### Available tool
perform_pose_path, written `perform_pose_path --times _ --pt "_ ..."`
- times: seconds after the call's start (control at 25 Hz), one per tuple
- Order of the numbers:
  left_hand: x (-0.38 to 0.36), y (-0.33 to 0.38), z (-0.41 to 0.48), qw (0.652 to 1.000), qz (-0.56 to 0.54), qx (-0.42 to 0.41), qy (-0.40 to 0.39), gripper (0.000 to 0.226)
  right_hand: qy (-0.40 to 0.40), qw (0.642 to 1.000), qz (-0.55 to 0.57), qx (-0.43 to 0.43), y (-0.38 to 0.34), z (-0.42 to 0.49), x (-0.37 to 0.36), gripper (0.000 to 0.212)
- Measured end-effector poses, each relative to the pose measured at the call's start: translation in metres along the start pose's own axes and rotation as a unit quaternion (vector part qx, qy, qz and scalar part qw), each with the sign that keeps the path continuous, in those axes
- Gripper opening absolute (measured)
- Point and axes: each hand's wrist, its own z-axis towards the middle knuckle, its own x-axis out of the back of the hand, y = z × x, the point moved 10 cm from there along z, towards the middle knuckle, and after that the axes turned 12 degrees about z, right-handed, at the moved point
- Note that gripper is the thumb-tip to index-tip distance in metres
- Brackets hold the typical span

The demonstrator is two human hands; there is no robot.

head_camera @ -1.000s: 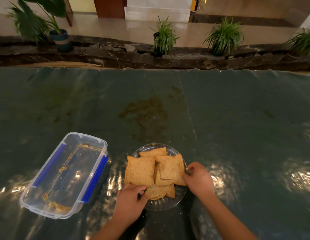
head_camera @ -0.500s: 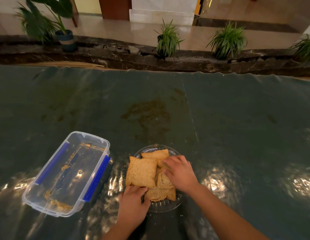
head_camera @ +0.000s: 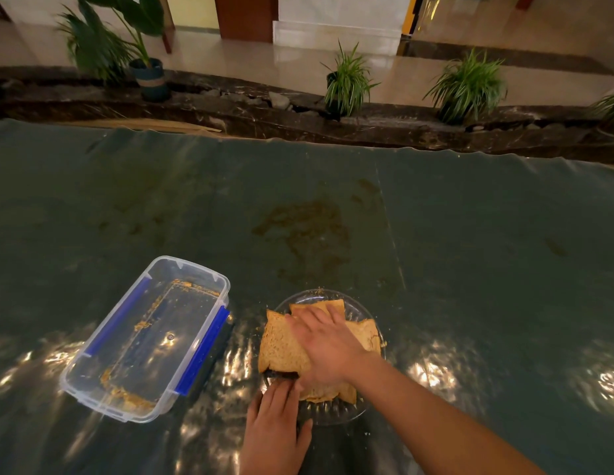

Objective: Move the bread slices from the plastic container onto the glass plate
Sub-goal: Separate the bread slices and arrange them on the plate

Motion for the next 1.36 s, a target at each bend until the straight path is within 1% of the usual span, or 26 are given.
perform_pose_path --times 0.08,0.2,0.28,0.32,0.36,0.4,0.44,0.48,0.52,0.6,0.64,0.8,0.92,1.0,1.12,1.24,1.32,1.36 --pt "0.003 -0.001 0.000 1.000 0.000 -0.001 0.005 0.077 -0.001 0.999 -0.014 0.031 -0.001 0.002 0.004 0.112" --pt "0.002 -0.002 0.000 1.000 0.005 0.000 0.005 0.078 -0.005 0.997 0.010 0.071 0.000 0.000 0.000 0.108" --pt "0.001 -0.002 0.000 1.000 0.009 0.001 0.002 0.077 -0.017 0.997 0.045 0.068 0.003 0.000 -0.004 0.108" --pt "0.001 -0.003 -0.001 1.000 0.010 0.002 0.001 0.077 -0.017 0.996 0.077 0.051 0.008 0.001 -0.002 0.107" --pt "0.001 -0.003 0.000 1.000 0.014 0.003 -0.002 0.075 -0.007 0.993 0.113 0.026 0.015 0.005 0.003 0.101" --pt "0.001 -0.003 0.000 1.000 0.018 0.004 -0.003 0.074 0.015 0.990 0.141 -0.002 0.022 0.010 0.011 0.089" --pt "0.002 -0.003 0.001 1.000 0.019 0.007 -0.006 0.072 0.040 0.989 0.144 -0.025 0.030 0.015 0.020 0.074" --pt "0.002 -0.003 0.002 1.000 0.019 0.009 -0.008 0.071 0.055 0.991 0.119 -0.037 0.036 0.020 0.027 0.061" --pt "0.002 -0.002 0.003 1.000 0.019 0.009 -0.012 0.071 0.051 0.994 0.079 -0.047 0.040 0.026 0.030 0.053" --pt "0.003 -0.001 0.003 1.000 0.022 -0.002 -0.012 0.072 0.016 0.997 0.013 -0.075 0.049 0.033 0.029 0.047" --pt "0.003 -0.001 0.002 1.000 0.026 -0.011 -0.011 0.071 0.007 0.996 -0.003 -0.093 0.055 0.036 0.030 0.045" --pt "0.002 0.000 0.003 0.999 0.048 -0.018 -0.011 0.068 0.045 0.989 0.011 -0.142 0.074 0.035 0.040 0.028" --pt "0.002 0.003 0.004 0.998 0.062 -0.018 -0.010 0.069 0.067 0.985 0.003 -0.161 0.085 0.031 0.038 0.022" --pt "0.004 0.004 0.004 0.997 0.068 -0.021 -0.003 0.069 0.085 0.981 0.018 -0.171 0.091 0.029 0.037 0.018" --pt "0.004 0.005 0.004 0.997 0.069 -0.022 -0.009 0.071 0.120 0.974 0.049 -0.184 0.100 0.027 0.040 0.016" --pt "0.002 0.005 0.004 0.997 0.066 -0.020 -0.025 0.071 0.128 0.971 0.056 -0.193 0.105 0.024 0.036 0.016" --pt "0.001 0.005 0.004 0.997 0.064 -0.020 -0.025 0.070 0.147 0.967 0.085 -0.189 0.104 0.020 0.041 0.017" --pt "0.001 0.004 0.004 0.998 0.060 -0.020 -0.027 0.070 0.174 0.959 0.119 -0.190 0.106 0.014 0.048 0.018"
